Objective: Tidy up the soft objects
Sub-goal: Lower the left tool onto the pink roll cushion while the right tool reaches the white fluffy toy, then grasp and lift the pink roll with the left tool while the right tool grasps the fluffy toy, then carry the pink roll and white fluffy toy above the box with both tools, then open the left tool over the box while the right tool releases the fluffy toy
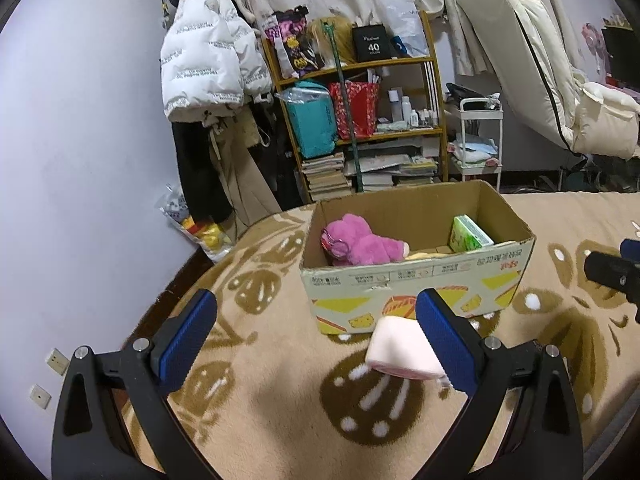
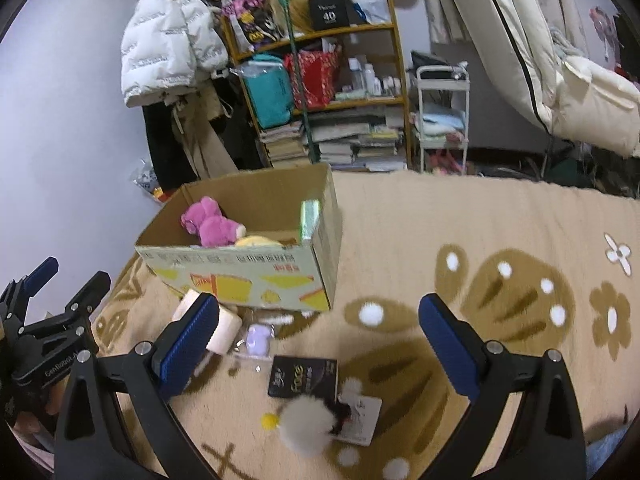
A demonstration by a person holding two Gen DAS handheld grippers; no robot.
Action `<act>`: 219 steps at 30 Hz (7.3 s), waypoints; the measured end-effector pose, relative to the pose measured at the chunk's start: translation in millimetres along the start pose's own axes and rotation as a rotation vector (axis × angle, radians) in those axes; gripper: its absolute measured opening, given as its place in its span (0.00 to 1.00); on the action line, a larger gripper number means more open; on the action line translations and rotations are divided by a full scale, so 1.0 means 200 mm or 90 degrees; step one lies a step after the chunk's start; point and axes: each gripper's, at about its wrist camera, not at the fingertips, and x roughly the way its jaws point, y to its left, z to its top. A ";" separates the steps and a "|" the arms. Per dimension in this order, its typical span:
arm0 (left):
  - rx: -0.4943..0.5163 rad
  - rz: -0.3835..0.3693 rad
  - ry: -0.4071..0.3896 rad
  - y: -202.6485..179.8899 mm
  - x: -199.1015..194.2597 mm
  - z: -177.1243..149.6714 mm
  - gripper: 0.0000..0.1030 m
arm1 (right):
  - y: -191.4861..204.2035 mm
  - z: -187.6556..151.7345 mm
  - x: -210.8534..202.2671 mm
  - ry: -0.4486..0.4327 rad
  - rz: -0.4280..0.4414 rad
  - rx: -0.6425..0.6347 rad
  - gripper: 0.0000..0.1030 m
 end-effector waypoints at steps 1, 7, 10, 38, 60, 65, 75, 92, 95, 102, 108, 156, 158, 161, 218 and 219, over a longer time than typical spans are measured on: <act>-0.001 -0.006 0.003 0.00 0.01 0.00 0.96 | 0.00 -0.01 0.00 0.003 -0.001 0.001 1.00; 0.003 -0.056 0.032 -0.03 0.07 -0.01 0.96 | 0.01 -0.04 0.04 0.047 -0.010 -0.002 1.00; 0.005 -0.074 0.058 -0.05 0.12 -0.03 0.96 | 0.02 -0.07 0.09 0.083 -0.036 -0.014 1.00; 0.043 -0.176 0.237 -0.28 0.54 -0.19 0.96 | 0.00 -0.30 0.50 0.362 -0.021 0.002 0.94; -0.001 -0.212 0.319 -0.30 0.75 -0.28 0.75 | 0.02 -0.42 0.53 0.416 -0.017 -0.002 0.46; -0.020 -0.211 0.323 -0.27 0.74 -0.30 0.65 | 0.04 -0.42 0.52 0.415 -0.011 -0.001 0.32; -0.037 -0.186 0.315 -0.20 0.59 -0.35 0.59 | 0.05 -0.38 0.47 0.388 -0.008 0.004 0.31; -0.063 -0.100 0.177 -0.07 0.23 -0.19 0.55 | 0.14 -0.13 0.14 0.134 0.052 -0.041 0.31; -0.066 -0.087 0.150 -0.07 0.18 -0.18 0.55 | 0.18 -0.12 0.11 0.080 0.064 -0.051 0.31; -0.054 -0.062 0.096 -0.07 0.08 -0.15 0.55 | 0.28 -0.08 0.03 -0.049 0.067 -0.087 0.31; -0.056 -0.045 0.059 -0.06 0.03 -0.13 0.55 | 0.32 -0.05 0.00 -0.107 0.053 -0.105 0.31; -0.035 0.015 -0.115 -0.03 0.18 0.24 0.56 | 0.41 0.33 0.07 -0.296 0.040 -0.183 0.31; -0.033 0.015 -0.120 -0.03 0.20 0.26 0.57 | 0.41 0.34 0.08 -0.299 0.040 -0.188 0.31; -0.033 0.009 -0.119 -0.04 0.23 0.27 0.57 | 0.41 0.36 0.11 -0.298 0.038 -0.201 0.32; -0.046 -0.066 0.013 -0.07 0.52 0.14 0.87 | 0.25 0.33 0.47 -0.094 0.139 -0.108 0.44; -0.043 -0.064 0.015 -0.07 0.52 0.14 0.87 | 0.24 0.33 0.47 -0.097 0.139 -0.105 0.45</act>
